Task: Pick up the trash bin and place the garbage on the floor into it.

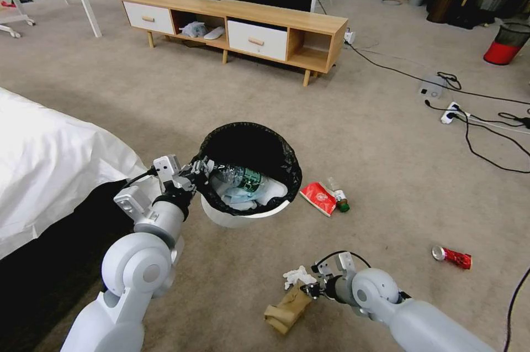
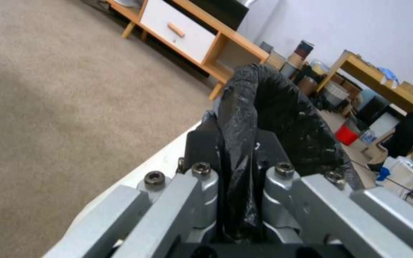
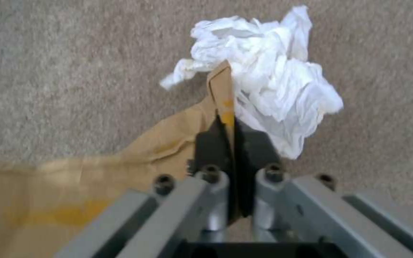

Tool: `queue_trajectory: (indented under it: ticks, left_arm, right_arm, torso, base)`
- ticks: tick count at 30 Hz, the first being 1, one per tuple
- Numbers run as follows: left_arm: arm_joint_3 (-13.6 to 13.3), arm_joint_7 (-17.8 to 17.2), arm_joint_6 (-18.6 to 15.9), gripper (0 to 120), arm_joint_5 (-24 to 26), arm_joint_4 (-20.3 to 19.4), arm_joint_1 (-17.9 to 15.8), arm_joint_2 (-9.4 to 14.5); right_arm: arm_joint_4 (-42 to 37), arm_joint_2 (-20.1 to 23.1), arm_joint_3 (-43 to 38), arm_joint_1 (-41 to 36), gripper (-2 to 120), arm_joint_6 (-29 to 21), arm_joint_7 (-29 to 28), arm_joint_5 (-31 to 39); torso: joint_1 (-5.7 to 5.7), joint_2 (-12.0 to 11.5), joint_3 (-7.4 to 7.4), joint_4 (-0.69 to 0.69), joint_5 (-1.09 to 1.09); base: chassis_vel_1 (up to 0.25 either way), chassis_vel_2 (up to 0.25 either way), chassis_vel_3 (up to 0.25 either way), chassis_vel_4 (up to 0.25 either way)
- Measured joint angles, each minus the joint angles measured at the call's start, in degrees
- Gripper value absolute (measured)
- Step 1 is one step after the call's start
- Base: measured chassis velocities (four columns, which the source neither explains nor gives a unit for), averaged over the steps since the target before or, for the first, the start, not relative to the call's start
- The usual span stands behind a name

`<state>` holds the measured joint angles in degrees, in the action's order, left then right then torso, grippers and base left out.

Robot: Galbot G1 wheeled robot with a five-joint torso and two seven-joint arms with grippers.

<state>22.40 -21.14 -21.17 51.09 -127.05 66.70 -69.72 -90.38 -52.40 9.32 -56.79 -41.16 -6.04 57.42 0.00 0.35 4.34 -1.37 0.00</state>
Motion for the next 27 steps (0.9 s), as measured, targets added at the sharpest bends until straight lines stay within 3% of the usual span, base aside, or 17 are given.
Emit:
queue_trajectory:
  ticks: [13,27]
  left_arm:
    - [0.02,0.11,0.1,6,0.17,0.71,-0.45,-0.01]
    - [0.01,-1.04,-0.03,6,0.83,0.72,-0.87,0.08]
  right_arm:
    - [-1.06,0.03,-0.46,0.54,0,0.33,0.16,0.01]
    - [-13.07,4.86,-10.68,-5.09,0,1.62,-0.51,-0.52]
  torso:
    - [0.0,0.0,0.0,0.0,0.0]
    - [0.0,0.0,0.0,0.0,0.01]
  base:
    - [0.0,0.0,0.0,0.0]
    - [0.0,0.0,0.0,0.0]
